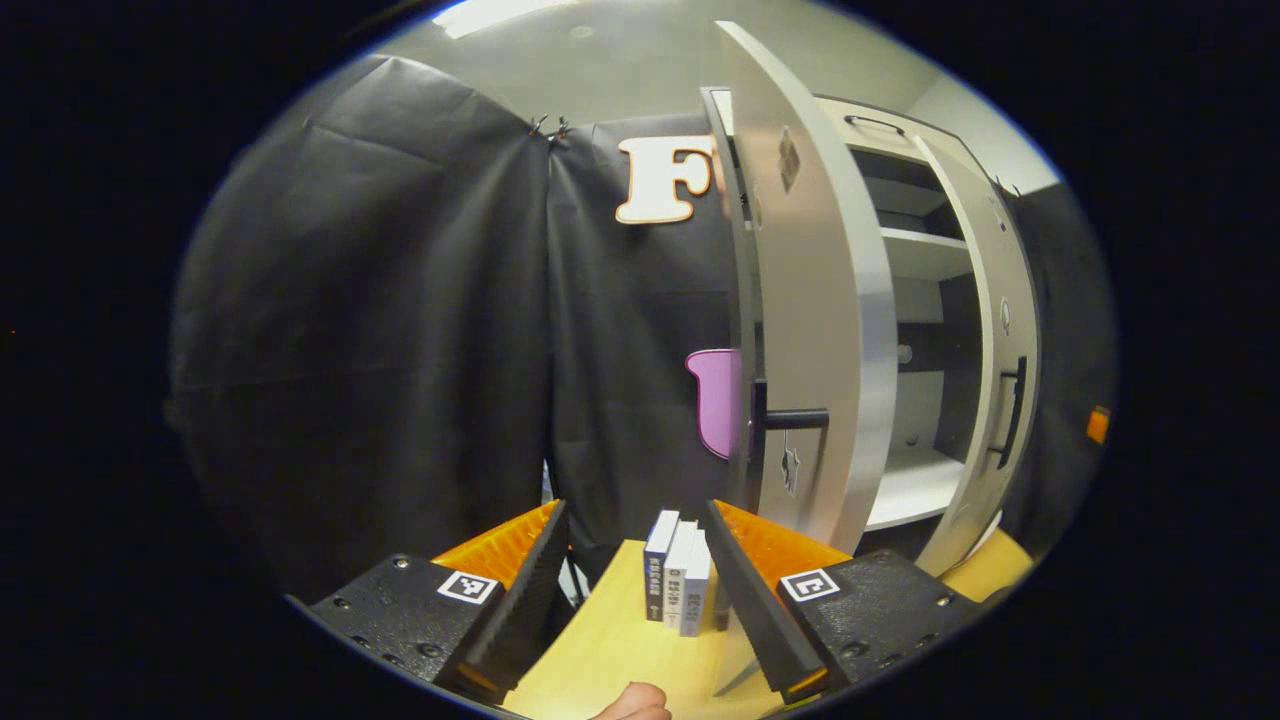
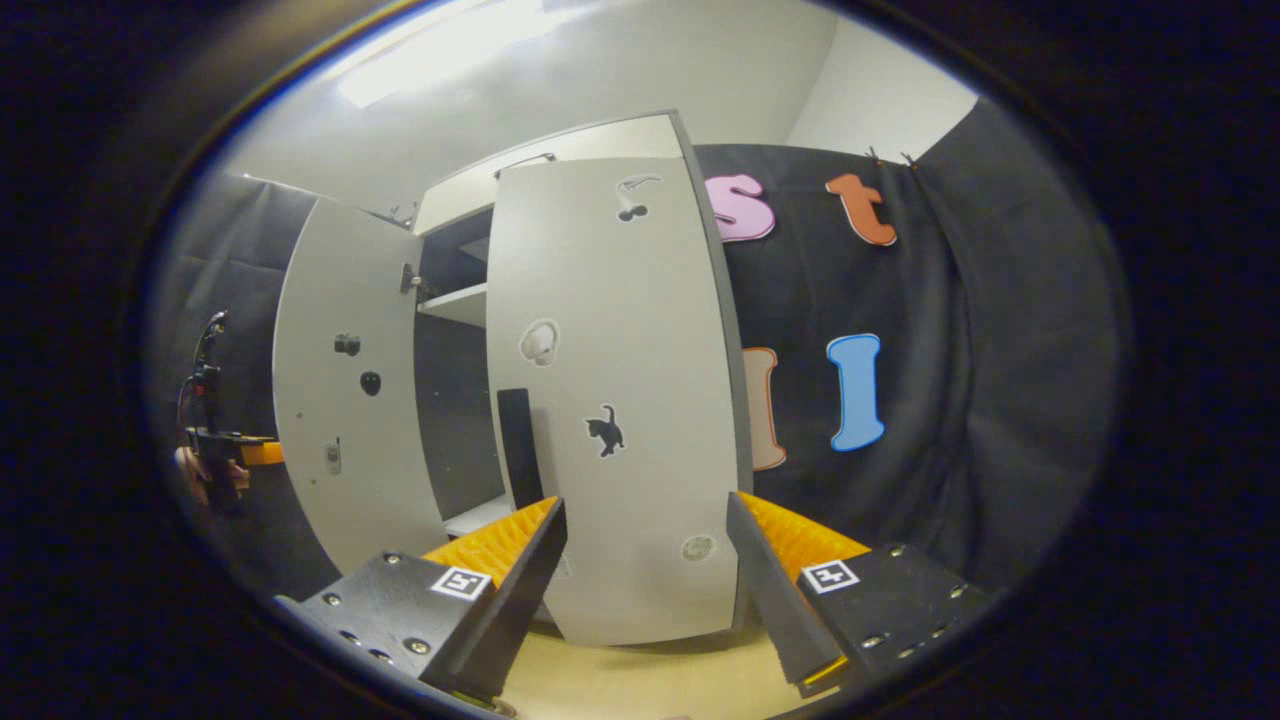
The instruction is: Grasp the bottle in the cabinet with the left hand and place it on the coaster, then close the right door with the right hand and the left door with the left hand.
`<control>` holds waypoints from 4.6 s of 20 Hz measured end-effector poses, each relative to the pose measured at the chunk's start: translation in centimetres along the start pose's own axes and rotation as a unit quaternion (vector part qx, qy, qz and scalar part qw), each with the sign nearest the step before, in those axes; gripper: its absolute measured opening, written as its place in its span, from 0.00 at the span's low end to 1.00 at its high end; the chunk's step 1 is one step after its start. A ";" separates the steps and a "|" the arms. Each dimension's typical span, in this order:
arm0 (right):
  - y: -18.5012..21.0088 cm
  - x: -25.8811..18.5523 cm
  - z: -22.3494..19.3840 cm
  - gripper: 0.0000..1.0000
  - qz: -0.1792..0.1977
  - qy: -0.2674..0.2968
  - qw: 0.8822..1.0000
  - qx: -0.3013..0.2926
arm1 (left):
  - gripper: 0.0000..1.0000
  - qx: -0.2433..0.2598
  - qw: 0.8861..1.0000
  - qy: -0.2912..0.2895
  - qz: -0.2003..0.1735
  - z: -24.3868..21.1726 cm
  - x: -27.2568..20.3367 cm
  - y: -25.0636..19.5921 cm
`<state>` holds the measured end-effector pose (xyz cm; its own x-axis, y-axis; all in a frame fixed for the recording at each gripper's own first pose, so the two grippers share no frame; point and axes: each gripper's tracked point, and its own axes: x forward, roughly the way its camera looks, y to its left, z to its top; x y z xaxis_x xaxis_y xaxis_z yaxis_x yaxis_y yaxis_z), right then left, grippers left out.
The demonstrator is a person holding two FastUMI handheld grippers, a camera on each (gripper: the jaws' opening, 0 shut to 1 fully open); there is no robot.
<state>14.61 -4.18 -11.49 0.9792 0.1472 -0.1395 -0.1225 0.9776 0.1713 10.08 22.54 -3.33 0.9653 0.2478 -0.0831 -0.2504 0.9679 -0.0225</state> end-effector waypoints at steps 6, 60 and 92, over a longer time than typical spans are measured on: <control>-0.5 -2.0 -0.7 0.98 -0.013 0.001 1.000 -0.009 | 0.91 0.011 1.000 -0.006 0.006 0.3 -0.2 -0.2; 2.4 -3.8 1.0 0.98 -0.038 0.000 0.996 -0.084 | 0.93 -0.014 0.988 -0.001 -0.155 -0.6 -2.0 -17.0; 8.7 -13.9 2.4 0.93 -0.009 -0.030 0.996 -0.079 | 0.94 0.004 0.986 -0.031 -0.166 0.4 -11.3 -13.6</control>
<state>0.36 1.93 -5.72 0.9888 0.1250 -0.0811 -0.1243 0.9922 0.0133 2.64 6.59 -1.65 0.9967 -0.0804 -0.0109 0.0801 0.9963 -0.0297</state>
